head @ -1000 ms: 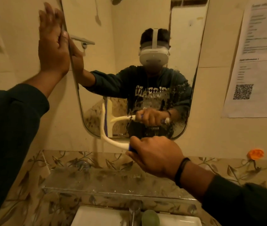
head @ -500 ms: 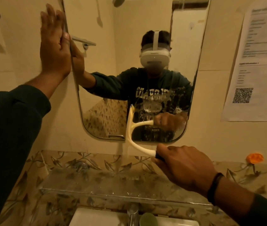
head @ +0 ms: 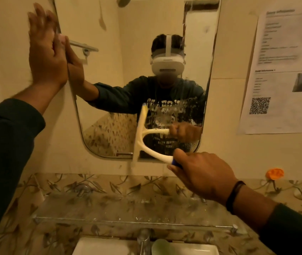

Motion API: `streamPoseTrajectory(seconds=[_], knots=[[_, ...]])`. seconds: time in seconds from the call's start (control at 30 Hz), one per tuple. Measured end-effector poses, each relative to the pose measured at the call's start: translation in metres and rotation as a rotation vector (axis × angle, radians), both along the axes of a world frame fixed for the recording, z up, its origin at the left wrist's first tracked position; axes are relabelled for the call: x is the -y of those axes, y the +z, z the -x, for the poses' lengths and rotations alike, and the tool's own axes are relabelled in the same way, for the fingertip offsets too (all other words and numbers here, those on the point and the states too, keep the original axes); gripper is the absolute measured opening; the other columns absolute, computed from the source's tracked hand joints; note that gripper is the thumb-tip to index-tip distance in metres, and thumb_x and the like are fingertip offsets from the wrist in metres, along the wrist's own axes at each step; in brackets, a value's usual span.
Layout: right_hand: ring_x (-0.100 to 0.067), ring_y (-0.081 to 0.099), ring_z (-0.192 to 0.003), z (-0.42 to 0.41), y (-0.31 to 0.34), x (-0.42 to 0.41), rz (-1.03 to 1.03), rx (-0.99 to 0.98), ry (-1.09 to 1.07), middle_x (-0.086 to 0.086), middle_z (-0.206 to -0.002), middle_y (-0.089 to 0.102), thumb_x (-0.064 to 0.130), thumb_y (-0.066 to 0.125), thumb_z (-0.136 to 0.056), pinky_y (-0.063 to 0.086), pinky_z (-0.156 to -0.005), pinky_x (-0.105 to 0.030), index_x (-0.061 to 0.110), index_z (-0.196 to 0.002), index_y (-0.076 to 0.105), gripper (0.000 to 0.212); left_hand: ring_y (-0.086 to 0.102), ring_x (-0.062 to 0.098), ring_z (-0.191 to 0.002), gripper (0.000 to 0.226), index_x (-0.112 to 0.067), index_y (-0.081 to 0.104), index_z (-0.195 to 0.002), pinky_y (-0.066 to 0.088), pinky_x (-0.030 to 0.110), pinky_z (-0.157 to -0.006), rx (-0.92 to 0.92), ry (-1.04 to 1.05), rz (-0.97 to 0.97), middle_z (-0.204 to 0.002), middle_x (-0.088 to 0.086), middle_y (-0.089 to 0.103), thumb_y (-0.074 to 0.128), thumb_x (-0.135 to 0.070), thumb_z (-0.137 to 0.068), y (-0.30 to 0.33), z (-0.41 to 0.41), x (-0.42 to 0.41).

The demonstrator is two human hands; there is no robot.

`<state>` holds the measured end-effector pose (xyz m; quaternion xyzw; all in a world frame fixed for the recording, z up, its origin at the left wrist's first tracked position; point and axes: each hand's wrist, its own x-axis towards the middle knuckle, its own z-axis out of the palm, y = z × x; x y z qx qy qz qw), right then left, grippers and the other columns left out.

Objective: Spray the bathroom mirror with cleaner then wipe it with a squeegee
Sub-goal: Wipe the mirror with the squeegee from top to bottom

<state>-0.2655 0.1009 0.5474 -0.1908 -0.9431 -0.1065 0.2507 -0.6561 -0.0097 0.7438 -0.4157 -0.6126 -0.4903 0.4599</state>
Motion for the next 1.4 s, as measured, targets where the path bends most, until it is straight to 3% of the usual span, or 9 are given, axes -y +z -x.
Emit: streamPoseTrajectory(seconds=[0.2, 0.3, 0.43, 0.63, 0.83, 1.03, 1.13, 1.23, 1.4], knots=[[-0.006, 0.03, -0.036, -0.012, 0.01, 0.008, -0.068, 0.018, -0.047, 0.013, -0.054, 0.028, 0.064, 0.017, -0.094, 0.018, -0.037, -0.015, 0.036, -0.091, 0.031, 0.031, 0.004, 0.023, -0.155, 0.057, -0.018, 0.012, -0.159, 0.007, 0.04, -0.127, -0.092, 0.127, 0.101, -0.167, 0.008, 0.01, 0.024, -0.04, -0.108, -0.048, -0.051, -0.001], [-0.006, 0.036, -0.038, 0.007, 0.024, 0.016, -0.065, -0.012, 0.011, 0.011, -0.059, 0.04, 0.061, 0.02, -0.095, 0.029, -0.035, -0.018, 0.035, -0.093, 0.033, 0.03, 0.0, 0.026, -0.154, 0.057, -0.013, 0.01, -0.159, 0.002, 0.039, -0.127, -0.313, 0.061, 0.194, -0.167, 0.01, 0.006, 0.033, -0.02, -0.107, -0.094, -0.092, -0.009], [-0.008, 0.04, -0.041, 0.023, 0.03, 0.018, -0.079, 0.013, 0.011, 0.008, -0.063, 0.048, 0.061, 0.019, -0.094, 0.032, -0.036, -0.023, 0.034, -0.095, 0.034, 0.031, 0.003, 0.026, -0.155, 0.056, -0.01, 0.013, -0.158, 0.01, 0.045, -0.127, -0.364, 0.027, 0.427, -0.167, 0.01, 0.007, 0.028, -0.024, -0.106, -0.114, -0.11, -0.015], [-0.007, 0.042, -0.044, -0.028, 0.016, -0.003, -0.027, 0.023, -0.05, 0.011, -0.06, 0.042, 0.066, 0.014, -0.091, 0.03, -0.041, -0.016, 0.043, -0.088, 0.023, 0.025, 0.003, 0.026, -0.153, 0.054, -0.004, 0.018, -0.156, 0.003, 0.034, -0.127, -0.41, 0.009, 0.266, -0.164, 0.018, 0.014, 0.031, -0.017, -0.105, -0.114, -0.113, -0.005], [-0.006, 0.04, -0.043, -0.058, 0.008, -0.001, 0.015, 0.038, -0.109, 0.014, -0.062, 0.041, 0.069, 0.01, -0.089, 0.027, -0.044, -0.013, 0.042, -0.09, 0.024, 0.029, 0.012, 0.028, -0.154, 0.059, -0.001, 0.018, -0.156, 0.018, 0.042, -0.125, -0.157, 0.044, 0.125, -0.164, 0.02, 0.014, 0.042, -0.016, -0.105, -0.141, -0.094, 0.015], [-0.005, 0.035, -0.04, -0.009, 0.013, 0.021, -0.026, 0.036, -0.021, 0.013, -0.06, 0.04, 0.064, 0.017, -0.093, 0.022, -0.04, -0.015, 0.04, -0.089, 0.029, 0.027, 0.032, 0.03, -0.143, 0.066, -0.003, 0.025, -0.153, 0.025, 0.022, -0.118, 0.242, -0.082, -0.218, -0.153, 0.023, 0.029, 0.056, -0.023, -0.099, -0.206, -0.126, 0.009], [-0.006, 0.04, -0.044, 0.011, 0.014, 0.02, -0.04, 0.059, -0.005, 0.01, -0.067, 0.049, 0.063, 0.017, -0.094, 0.032, -0.039, -0.022, 0.034, -0.096, 0.036, 0.034, 0.022, 0.006, -0.146, 0.075, -0.008, 0.015, -0.157, 0.017, 0.003, -0.112, 0.481, -0.172, -0.218, -0.158, 0.017, 0.024, 0.054, -0.032, -0.098, -0.238, -0.149, 0.0], [-0.007, 0.04, -0.045, 0.004, 0.014, 0.009, -0.055, 0.064, -0.022, 0.01, -0.066, 0.047, 0.064, 0.014, -0.092, 0.034, -0.041, -0.022, 0.034, -0.097, 0.036, 0.037, 0.014, -0.018, -0.136, 0.081, -0.013, 0.008, -0.158, 0.014, -0.004, -0.106, 0.534, -0.191, -0.136, -0.161, 0.01, 0.024, 0.052, -0.04, -0.096, -0.254, -0.151, -0.008], [-0.007, 0.043, -0.046, -0.041, 0.005, -0.006, -0.027, 0.051, -0.084, 0.01, -0.065, 0.048, 0.07, 0.002, -0.087, 0.04, -0.044, -0.02, 0.039, -0.094, 0.03, 0.042, 0.018, 0.004, -0.146, 0.082, -0.018, 0.003, -0.159, 0.016, 0.01, -0.116, 0.422, -0.15, -0.033, -0.163, 0.006, 0.02, 0.049, -0.045, -0.096, -0.258, -0.144, -0.004]])
